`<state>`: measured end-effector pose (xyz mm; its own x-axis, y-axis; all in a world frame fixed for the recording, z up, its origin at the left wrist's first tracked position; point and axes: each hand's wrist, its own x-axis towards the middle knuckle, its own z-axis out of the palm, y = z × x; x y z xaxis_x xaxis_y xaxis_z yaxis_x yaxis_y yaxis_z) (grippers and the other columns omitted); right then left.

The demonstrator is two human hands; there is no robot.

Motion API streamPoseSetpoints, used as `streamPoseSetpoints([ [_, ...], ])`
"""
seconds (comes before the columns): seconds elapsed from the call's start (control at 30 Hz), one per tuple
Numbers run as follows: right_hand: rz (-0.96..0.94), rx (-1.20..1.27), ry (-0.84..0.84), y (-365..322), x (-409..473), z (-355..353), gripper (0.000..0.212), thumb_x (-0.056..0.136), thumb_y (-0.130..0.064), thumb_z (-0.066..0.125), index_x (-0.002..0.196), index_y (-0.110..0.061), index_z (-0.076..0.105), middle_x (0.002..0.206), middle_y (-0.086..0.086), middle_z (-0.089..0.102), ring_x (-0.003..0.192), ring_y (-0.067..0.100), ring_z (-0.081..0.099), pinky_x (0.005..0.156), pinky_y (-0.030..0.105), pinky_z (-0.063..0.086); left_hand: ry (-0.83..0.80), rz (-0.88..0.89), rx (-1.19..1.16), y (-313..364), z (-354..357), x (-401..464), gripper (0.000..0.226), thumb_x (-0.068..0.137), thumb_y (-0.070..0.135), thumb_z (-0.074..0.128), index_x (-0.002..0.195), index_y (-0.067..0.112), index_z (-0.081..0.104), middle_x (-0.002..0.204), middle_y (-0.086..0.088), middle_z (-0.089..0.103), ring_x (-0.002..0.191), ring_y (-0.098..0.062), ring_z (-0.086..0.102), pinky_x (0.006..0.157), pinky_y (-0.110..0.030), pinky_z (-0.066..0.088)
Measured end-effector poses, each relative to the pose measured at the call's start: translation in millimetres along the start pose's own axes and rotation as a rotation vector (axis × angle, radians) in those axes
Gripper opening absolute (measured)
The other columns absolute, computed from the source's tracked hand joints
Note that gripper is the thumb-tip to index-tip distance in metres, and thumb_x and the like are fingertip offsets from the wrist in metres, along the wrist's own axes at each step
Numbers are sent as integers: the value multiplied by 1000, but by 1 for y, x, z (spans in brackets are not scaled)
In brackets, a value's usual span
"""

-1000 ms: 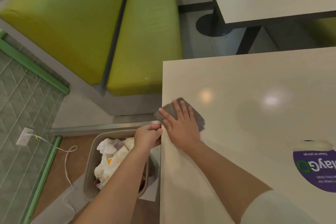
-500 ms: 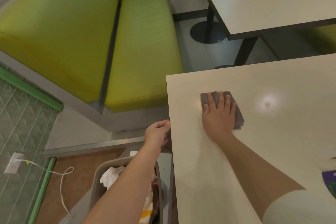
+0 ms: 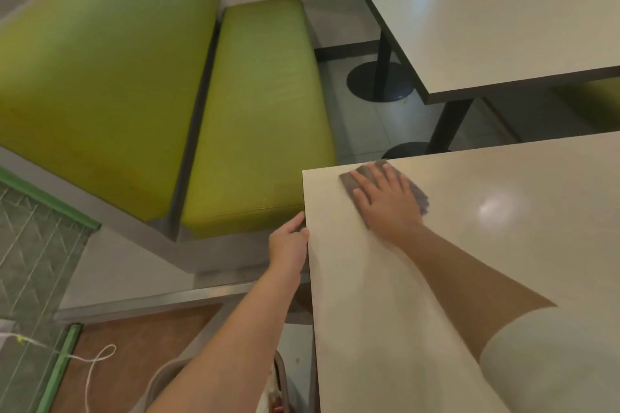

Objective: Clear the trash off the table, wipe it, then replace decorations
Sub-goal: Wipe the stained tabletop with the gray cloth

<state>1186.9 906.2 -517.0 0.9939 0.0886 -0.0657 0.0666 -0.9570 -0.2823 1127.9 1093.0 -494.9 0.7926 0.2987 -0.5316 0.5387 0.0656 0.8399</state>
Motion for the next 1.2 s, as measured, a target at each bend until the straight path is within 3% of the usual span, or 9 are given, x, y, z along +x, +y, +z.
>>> streamPoseSetpoints([
  [0.13, 212, -45, 42, 63, -2, -20, 55, 102, -51, 4, 156, -38, 5, 165, -4, -1, 151, 19, -8, 122, 44, -4, 21, -18, -9, -3, 2, 6, 43, 91, -3, 58, 129, 17, 63, 122, 4, 66, 97, -10, 62, 87, -24, 48],
  [0.27, 357, -45, 72, 50, 11, -13, 55, 103, -49, 5, 156, -37, 2, 165, -2, -5, 151, 25, -10, 121, 48, -6, 26, 13, 21, -4, 4, 12, 43, 90, -6, 55, 127, 15, 64, 124, 2, 66, 103, -13, 62, 94, -25, 48],
  [0.33, 318, -11, 55, 25, 20, -5, 53, 103, -49, 8, 155, -40, 4, 165, -1, -6, 151, 26, -11, 120, 49, -9, 34, 26, 31, -3, 6, 10, 42, 91, -4, 57, 128, 15, 64, 124, 3, 66, 109, -15, 61, 98, -27, 48],
  [0.57, -28, 43, -43, -81, 28, 26, 49, 104, -49, 15, 152, -46, 16, 165, -3, -1, 150, 24, -12, 119, 47, -13, 75, 105, 102, -5, 7, 4, 41, 92, 1, 54, 127, 18, 65, 123, 6, 67, 93, -4, 60, 72, -14, 43],
  [0.67, -105, 47, -49, -69, 28, 23, 48, 102, -53, 16, 150, -50, 20, 165, -7, 5, 151, 20, -7, 120, 45, -9, 96, 130, 130, -5, 10, 1, 41, 93, 2, 52, 129, 18, 63, 124, 6, 66, 91, -4, 60, 75, -17, 44],
  [0.8, 42, 6, 18, 10, 30, 1, 50, 101, -56, 16, 150, -50, 20, 164, -7, 9, 151, 21, -1, 121, 45, -2, 117, 161, 211, -10, 9, 2, 41, 94, 5, 50, 129, 23, 63, 95, 23, 63, 70, 3, 54, 60, -11, 42],
  [1.0, 365, -54, 44, 148, 7, -41, 57, 98, -61, 2, 153, -45, 4, 165, -3, -1, 151, 24, -5, 121, 50, -3, 70, 116, 190, -8, 6, 8, 38, 93, 7, 56, 126, 23, 66, 125, 8, 65, 105, -11, 59, 84, -20, 41],
  [1.1, 490, -30, 67, 131, 15, -36, 56, 100, -57, 4, 154, -42, 3, 165, 0, -3, 151, 29, -6, 121, 52, -4, 60, 83, 163, -6, 3, 11, 38, 92, 7, 58, 124, 25, 67, 120, 10, 66, 100, -10, 59, 85, -22, 42],
  [1.2, 388, -26, 64, 67, 27, -16, 53, 103, -50, 10, 155, -40, 6, 165, 2, -2, 151, 31, -6, 120, 50, -6, 55, 64, 133, -6, 2, 13, 39, 91, 4, 59, 125, 23, 67, 109, 12, 69, 94, -10, 61, 91, -28, 50],
])
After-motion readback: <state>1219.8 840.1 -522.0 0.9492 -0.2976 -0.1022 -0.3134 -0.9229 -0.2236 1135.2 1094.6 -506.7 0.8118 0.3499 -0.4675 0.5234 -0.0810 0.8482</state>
